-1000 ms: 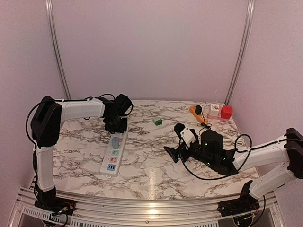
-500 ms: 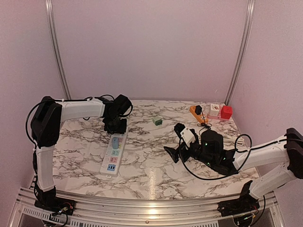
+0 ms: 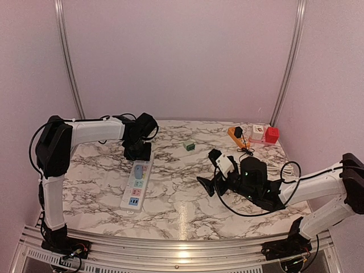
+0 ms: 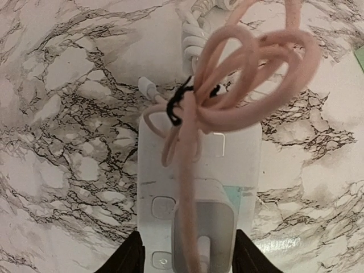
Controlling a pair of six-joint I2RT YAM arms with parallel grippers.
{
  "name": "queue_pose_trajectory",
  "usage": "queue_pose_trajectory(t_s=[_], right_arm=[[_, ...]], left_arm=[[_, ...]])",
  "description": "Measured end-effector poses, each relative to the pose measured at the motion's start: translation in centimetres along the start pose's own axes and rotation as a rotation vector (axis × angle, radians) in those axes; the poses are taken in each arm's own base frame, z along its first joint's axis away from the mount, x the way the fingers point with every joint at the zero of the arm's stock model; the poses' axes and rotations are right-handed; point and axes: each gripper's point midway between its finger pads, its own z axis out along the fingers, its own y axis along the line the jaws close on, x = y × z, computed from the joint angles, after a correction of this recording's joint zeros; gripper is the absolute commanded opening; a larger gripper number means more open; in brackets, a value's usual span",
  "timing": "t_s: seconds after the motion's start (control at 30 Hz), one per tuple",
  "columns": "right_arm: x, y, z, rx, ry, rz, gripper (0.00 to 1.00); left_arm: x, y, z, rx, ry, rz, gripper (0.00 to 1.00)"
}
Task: Insert the plug
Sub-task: Insert the plug into the socket slot, then pick up the plug from the center of the board.
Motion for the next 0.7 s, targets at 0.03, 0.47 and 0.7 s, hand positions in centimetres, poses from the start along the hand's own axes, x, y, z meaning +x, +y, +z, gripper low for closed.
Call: queue_pose_trajectory(t_s=[0.03, 0.47, 0.7], right_arm=[[0.1, -0.1, 0.0, 0.006, 0.003, 0.0, 0.98], [0.8, -3.3, 0.5, 0.082, 0.049, 0.065, 0.98], [-1.5, -4.7, 2.4, 0.084, 0.063, 0.106, 0.99]], left_arm=[[-0.1, 0.0, -0.2, 0.003, -0.002, -0.001, 0.55], [-1.8, 0.0, -4.2, 0.065, -0.064, -0.025, 0.81], [-2.9, 0.0, -7.1, 0.109, -0.116, -0.044, 0.83]])
